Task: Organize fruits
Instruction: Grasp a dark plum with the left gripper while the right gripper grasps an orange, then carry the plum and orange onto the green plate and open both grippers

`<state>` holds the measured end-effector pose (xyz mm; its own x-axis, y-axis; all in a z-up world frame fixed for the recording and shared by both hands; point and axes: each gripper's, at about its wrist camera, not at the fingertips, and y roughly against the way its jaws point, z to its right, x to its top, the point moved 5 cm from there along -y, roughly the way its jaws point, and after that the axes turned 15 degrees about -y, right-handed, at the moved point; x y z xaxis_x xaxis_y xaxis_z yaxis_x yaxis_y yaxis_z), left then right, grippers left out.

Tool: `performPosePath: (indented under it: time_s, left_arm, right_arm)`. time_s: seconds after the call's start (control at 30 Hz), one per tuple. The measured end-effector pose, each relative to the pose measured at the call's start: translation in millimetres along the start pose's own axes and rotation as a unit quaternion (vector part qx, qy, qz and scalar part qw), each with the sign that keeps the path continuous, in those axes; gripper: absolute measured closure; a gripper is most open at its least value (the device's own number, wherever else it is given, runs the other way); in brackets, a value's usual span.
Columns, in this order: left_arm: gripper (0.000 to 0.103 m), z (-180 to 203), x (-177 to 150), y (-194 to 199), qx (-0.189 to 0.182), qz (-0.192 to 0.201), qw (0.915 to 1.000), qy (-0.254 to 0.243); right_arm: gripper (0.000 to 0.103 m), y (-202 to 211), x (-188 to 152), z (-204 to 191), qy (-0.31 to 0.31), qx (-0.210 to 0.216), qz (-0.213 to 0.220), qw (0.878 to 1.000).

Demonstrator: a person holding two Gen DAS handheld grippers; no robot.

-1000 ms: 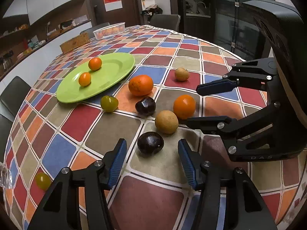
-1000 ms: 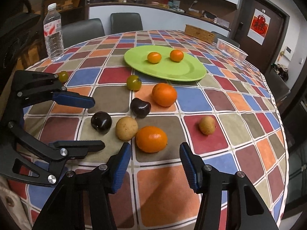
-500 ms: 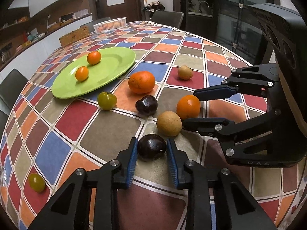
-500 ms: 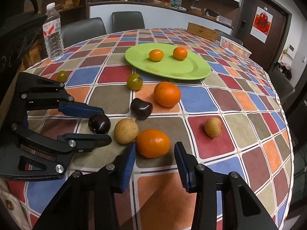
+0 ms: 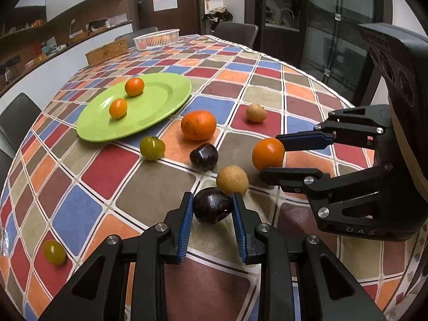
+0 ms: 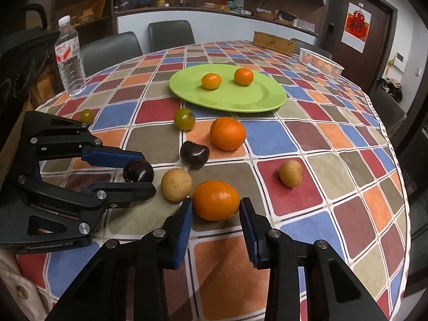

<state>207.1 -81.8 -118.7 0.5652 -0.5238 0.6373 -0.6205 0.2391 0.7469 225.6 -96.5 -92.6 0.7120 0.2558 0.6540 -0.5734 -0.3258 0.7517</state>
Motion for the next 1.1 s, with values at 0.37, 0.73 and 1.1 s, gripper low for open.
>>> performPosePath:
  time_s: [0.37, 0.73, 1.1]
  left_arm:
    - [0.074, -7, 7, 31, 0.017, 0.032, 0.9993, 0.012]
    - [0.074, -25, 21, 63, 0.055, 0.075, 0.9953, 0.026]
    - [0.075, -61, 38, 66, 0.083, 0.091, 0.9912, 0.047]
  right_arm:
    - [0.067, 24, 10, -6, -0.016, -0.003, 0.029, 0.999]
    - [0.067, 49, 32, -17, -0.035, -0.001, 0.075, 0.997]
    - [0.066, 52, 71, -22, -0.054, 0.001, 0.109, 0.993]
